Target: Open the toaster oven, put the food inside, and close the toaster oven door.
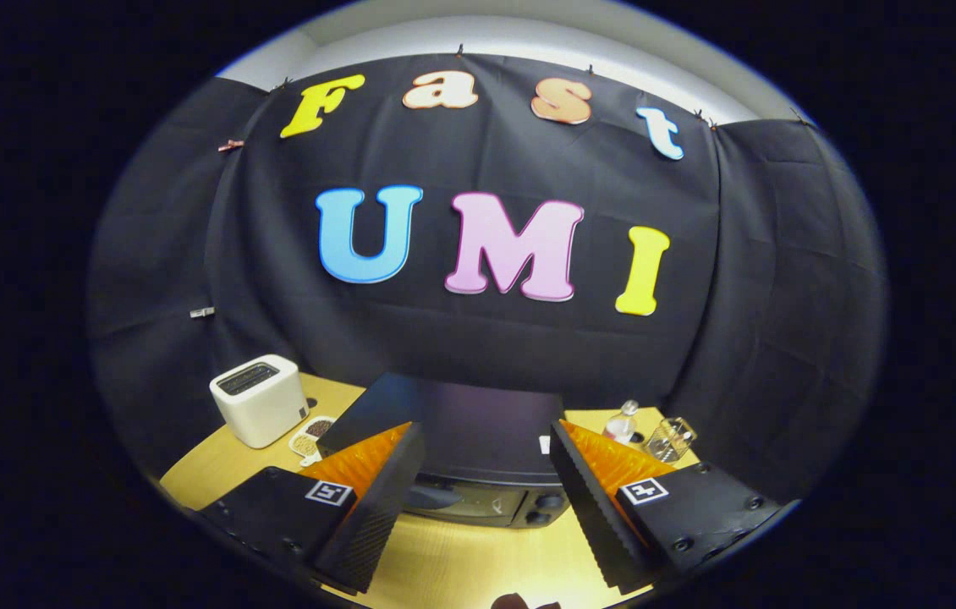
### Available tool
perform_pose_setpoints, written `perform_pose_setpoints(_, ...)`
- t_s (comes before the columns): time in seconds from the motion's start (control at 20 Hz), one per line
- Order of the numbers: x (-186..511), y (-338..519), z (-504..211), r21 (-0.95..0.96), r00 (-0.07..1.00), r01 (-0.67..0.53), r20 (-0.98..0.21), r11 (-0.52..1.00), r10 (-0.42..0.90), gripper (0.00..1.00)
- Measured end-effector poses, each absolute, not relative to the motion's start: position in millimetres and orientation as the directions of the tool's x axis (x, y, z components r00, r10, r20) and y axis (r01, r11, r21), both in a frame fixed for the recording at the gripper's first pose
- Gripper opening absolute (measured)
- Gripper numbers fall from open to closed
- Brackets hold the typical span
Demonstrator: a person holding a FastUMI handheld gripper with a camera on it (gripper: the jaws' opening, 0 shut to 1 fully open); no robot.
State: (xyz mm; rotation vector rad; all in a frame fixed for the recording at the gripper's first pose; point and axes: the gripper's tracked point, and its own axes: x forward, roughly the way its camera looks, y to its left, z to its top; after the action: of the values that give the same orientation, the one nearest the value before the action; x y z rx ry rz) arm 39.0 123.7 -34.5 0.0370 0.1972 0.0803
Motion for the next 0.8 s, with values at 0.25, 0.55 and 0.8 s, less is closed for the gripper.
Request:
perform_pose_setpoints(0.25,25,57,6,0.025,0.993,-0.049,-0.111,0.998,0.051,0.99)
perform_pose_setpoints(0.55,18,-3,23,-0.015,0.997,-0.045,-0.068,0.999,0.044,0.98)
perform_pose_setpoints(0.8,27,-45,20,0.06,0.996,-0.029,-0.079,0.998,0.034,0.98)
